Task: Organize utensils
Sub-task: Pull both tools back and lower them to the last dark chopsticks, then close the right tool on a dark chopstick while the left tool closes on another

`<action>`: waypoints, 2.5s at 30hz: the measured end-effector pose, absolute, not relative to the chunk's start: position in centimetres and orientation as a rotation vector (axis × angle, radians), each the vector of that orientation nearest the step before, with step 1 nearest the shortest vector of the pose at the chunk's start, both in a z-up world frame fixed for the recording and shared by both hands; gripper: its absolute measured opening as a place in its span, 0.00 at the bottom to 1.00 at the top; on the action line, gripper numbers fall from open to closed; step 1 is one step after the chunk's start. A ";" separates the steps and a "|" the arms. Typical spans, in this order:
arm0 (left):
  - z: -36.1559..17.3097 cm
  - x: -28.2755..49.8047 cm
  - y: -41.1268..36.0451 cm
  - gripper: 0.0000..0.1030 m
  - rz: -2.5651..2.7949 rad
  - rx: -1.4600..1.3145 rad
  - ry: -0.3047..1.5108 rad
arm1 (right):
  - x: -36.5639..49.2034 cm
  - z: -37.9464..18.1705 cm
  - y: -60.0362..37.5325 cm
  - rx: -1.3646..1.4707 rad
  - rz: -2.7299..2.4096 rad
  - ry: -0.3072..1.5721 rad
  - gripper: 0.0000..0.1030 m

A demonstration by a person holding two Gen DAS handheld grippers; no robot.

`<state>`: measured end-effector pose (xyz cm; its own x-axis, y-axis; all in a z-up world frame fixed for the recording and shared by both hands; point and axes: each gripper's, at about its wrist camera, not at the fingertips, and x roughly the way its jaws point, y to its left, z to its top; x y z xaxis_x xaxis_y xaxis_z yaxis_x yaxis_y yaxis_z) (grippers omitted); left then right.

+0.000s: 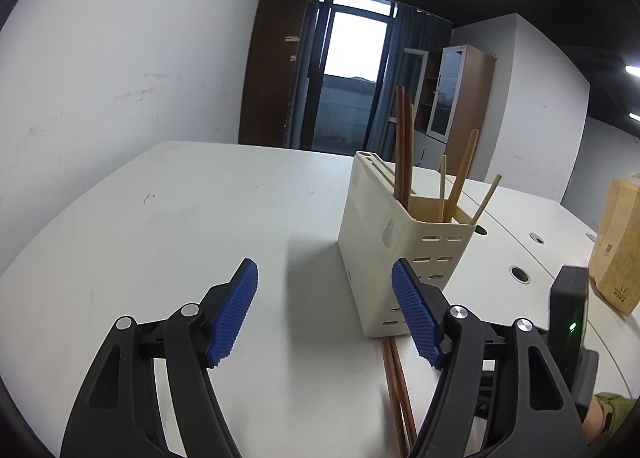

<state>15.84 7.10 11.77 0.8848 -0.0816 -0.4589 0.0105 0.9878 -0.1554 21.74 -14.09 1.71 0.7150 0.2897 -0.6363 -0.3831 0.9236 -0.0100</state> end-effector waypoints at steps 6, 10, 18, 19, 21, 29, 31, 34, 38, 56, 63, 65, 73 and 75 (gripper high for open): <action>11.8 15.8 7.2 0.72 -0.052 -0.146 0.484 | 22.1 0.0 -12.9 -0.175 0.366 0.747 0.65; 11.7 15.9 7.3 0.72 -0.038 -0.136 0.487 | 22.0 -0.4 -12.5 -0.165 0.357 0.767 0.65; 11.6 15.9 7.5 0.72 -0.041 -0.143 0.489 | 21.7 -1.2 -12.0 -0.172 0.344 0.826 0.65; 11.6 15.9 7.6 0.72 -0.045 -0.145 0.491 | 21.6 -1.3 -11.9 -0.173 0.344 0.831 0.65; 11.6 15.9 7.5 0.72 -0.048 -0.141 0.492 | 21.5 -1.4 -11.7 -0.188 0.321 0.834 0.65; 11.0 16.3 6.8 0.72 -0.049 -0.118 0.516 | 20.4 -1.6 -11.3 -0.225 0.306 0.841 0.65; 10.6 16.7 6.6 0.72 -0.052 -0.108 0.546 | 20.4 -1.6 -11.5 -0.227 0.313 0.847 0.61; 9.9 17.3 6.3 0.72 -0.042 -0.093 0.590 | 22.1 -0.8 -12.1 -0.219 0.316 0.858 0.45; 9.0 17.8 6.0 0.72 -0.058 -0.089 0.642 | 22.1 -0.7 -12.3 -0.242 0.335 0.856 0.36; 2.0 20.9 0.3 0.60 -0.169 0.048 0.937 | 22.6 -0.5 -14.6 -0.179 0.343 0.889 0.08; 0.3 21.4 -1.7 0.54 -0.192 0.099 0.997 | 25.1 -0.1 -16.0 -0.152 0.351 0.904 0.08; -0.1 21.6 -2.1 0.53 -0.197 0.116 1.004 | 25.7 0.0 -16.5 -0.146 0.352 0.908 0.08; -0.7 22.3 -3.4 0.25 -0.202 0.161 1.040 | 25.3 0.0 -16.0 -0.148 0.346 0.903 0.08; -0.6 22.4 -3.7 0.11 -0.196 0.165 1.045 | 25.1 0.0 -16.1 -0.151 0.344 0.900 0.08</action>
<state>22.44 -3.66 -0.59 0.4873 -0.0824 -0.8693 0.2384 0.9703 0.0417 25.10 -16.09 -0.03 0.5712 0.2295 -0.7881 -0.3546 0.9349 0.0152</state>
